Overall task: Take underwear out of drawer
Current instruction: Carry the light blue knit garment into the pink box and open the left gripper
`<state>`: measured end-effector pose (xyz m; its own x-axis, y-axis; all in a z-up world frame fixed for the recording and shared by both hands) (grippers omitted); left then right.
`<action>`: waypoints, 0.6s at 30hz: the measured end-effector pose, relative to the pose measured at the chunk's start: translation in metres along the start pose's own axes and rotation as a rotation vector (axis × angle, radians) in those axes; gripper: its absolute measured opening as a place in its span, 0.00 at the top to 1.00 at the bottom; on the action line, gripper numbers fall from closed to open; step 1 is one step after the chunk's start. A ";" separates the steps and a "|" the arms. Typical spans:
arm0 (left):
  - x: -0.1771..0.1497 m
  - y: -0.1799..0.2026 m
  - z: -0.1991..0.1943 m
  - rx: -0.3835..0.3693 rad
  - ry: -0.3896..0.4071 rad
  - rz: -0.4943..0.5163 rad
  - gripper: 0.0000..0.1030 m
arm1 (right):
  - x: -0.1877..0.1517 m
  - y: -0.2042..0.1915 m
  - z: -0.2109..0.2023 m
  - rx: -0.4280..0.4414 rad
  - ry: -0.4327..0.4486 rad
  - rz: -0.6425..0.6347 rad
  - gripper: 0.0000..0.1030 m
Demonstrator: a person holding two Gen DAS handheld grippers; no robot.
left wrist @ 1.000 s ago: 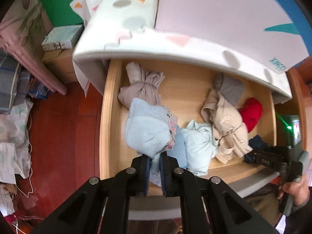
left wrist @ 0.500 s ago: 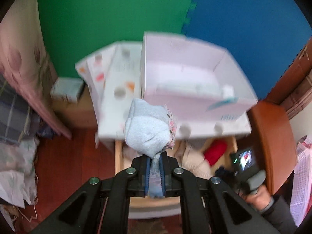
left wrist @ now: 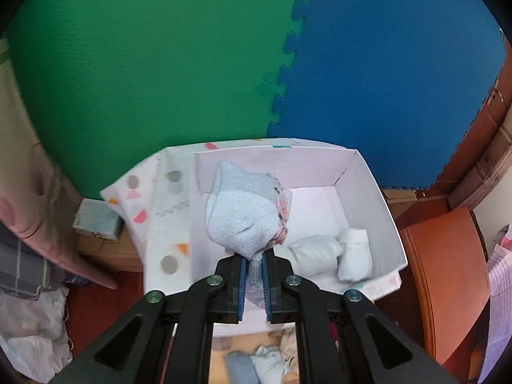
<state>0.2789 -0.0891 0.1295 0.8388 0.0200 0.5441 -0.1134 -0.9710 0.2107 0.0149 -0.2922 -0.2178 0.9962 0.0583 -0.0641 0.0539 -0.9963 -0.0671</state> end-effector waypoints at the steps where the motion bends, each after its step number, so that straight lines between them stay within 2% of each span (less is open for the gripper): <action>1: 0.003 0.003 0.010 0.009 -0.007 0.003 0.92 | 0.000 0.000 0.000 0.002 0.002 -0.001 0.71; 4: 0.003 0.011 0.042 0.020 -0.054 -0.001 0.92 | 0.000 0.001 -0.002 0.010 0.007 0.000 0.71; 8: -0.014 0.011 0.083 0.061 -0.135 0.000 0.92 | 0.000 0.001 -0.003 0.011 0.006 -0.003 0.71; 12: -0.027 0.002 0.107 0.088 -0.190 -0.020 0.91 | 0.000 0.002 -0.006 0.025 0.012 -0.002 0.70; 15: -0.031 -0.006 0.113 0.106 -0.197 -0.044 0.86 | 0.002 0.006 -0.009 0.031 0.009 -0.007 0.70; 17: -0.032 -0.012 0.113 0.138 -0.193 -0.044 0.62 | 0.003 0.006 -0.009 0.031 0.003 -0.011 0.70; 18: -0.031 -0.014 0.112 0.145 -0.189 -0.046 0.58 | 0.004 0.006 -0.009 0.030 0.002 -0.011 0.70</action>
<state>0.3138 -0.1030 0.0188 0.9275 0.0332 0.3724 -0.0069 -0.9944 0.1059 0.0194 -0.2983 -0.2090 0.9957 0.0692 -0.0614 0.0630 -0.9932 -0.0978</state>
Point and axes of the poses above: each gripper's, at about its wrist camera, not at the fingertips, and z roughly the way its jaws point, y to its right, x to its top, the point moved 9 cm from there along z, roughly the way its jaws point, and after that the axes turned 13 degrees about -z, right-handed, at the moved point
